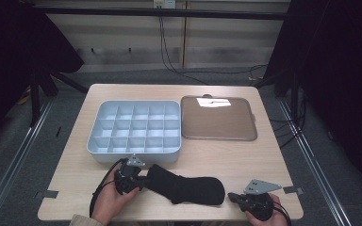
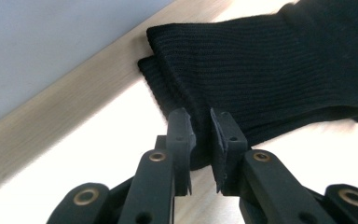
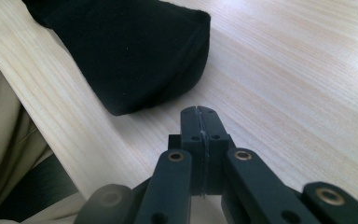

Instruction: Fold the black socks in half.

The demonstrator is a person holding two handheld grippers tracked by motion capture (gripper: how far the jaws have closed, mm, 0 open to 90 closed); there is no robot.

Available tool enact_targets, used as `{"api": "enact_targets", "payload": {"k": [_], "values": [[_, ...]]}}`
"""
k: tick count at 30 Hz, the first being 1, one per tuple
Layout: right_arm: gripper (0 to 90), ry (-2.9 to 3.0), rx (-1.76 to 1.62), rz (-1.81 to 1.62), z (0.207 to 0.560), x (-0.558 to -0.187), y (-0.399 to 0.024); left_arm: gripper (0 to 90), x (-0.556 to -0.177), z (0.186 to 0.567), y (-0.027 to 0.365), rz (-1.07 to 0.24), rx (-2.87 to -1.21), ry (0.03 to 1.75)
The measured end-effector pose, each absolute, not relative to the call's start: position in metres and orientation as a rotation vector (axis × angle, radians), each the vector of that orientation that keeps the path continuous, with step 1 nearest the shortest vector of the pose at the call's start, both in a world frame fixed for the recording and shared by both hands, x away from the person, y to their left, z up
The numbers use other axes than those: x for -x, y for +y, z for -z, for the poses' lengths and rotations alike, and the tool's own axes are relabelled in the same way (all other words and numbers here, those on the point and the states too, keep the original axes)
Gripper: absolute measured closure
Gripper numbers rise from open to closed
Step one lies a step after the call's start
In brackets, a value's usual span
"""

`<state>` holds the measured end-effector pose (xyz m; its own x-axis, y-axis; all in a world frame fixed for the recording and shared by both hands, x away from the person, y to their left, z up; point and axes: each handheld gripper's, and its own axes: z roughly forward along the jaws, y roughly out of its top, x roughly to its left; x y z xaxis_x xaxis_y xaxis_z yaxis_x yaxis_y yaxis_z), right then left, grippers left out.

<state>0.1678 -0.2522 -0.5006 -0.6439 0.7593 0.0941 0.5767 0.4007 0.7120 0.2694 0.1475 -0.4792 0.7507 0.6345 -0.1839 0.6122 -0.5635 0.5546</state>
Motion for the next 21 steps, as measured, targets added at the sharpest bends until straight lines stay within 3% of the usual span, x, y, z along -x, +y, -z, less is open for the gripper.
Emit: {"api": "enact_targets", "payload": {"k": [21], "values": [[90.0, 2.467, -1.134, -1.086, 0.499, -0.170, -0.237, 79.8, -0.273, 0.453, 0.165, 0.006, -2.233, 0.941]]}}
